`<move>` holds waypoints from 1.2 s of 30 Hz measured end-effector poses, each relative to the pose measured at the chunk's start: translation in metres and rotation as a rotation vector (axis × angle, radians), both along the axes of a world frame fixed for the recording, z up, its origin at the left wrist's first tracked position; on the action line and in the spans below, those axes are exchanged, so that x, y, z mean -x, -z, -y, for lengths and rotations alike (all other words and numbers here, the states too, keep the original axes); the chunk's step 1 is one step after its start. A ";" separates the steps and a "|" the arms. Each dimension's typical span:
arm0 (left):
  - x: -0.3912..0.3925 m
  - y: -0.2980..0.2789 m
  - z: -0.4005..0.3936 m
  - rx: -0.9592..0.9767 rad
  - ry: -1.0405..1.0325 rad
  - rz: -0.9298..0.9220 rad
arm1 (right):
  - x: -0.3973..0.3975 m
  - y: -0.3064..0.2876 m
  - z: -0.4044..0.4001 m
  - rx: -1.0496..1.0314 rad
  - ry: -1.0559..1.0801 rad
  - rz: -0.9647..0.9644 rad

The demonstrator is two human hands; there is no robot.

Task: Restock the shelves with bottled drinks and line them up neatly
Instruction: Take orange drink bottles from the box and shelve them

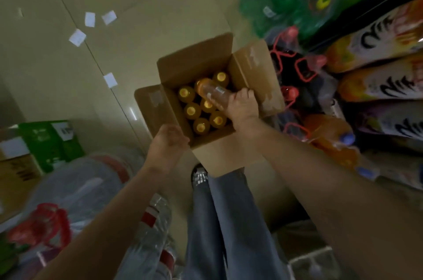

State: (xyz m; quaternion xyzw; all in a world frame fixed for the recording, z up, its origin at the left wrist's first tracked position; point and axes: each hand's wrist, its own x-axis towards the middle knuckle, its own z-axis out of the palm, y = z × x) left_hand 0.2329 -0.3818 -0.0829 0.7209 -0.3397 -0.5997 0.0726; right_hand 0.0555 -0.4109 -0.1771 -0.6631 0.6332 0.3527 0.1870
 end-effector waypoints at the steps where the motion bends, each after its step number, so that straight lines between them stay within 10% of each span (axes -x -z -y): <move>1: 0.002 -0.009 0.001 -0.019 -0.054 -0.027 | -0.002 -0.018 0.001 -0.029 0.074 0.062; 4: 0.007 -0.055 0.010 0.045 0.002 -0.022 | 0.004 -0.090 0.000 -0.129 0.367 0.336; 13: 0.055 -0.190 0.012 0.099 1.222 0.027 | 0.101 -0.338 -0.047 -0.456 0.629 0.856; 17: 0.090 -0.260 -0.032 0.259 1.286 -0.082 | 0.126 -0.440 -0.097 -0.412 0.802 1.017; 23: 0.117 -0.380 -0.087 0.298 1.159 -0.311 | 0.149 -0.570 -0.213 0.493 1.351 1.324; 29: 0.211 -0.497 -0.151 0.716 1.267 -0.246 | 0.144 -0.642 -0.326 0.680 1.404 1.200; 36: 0.311 -0.603 -0.301 1.282 1.434 -0.375 | 0.176 -0.714 -0.464 1.478 1.621 1.233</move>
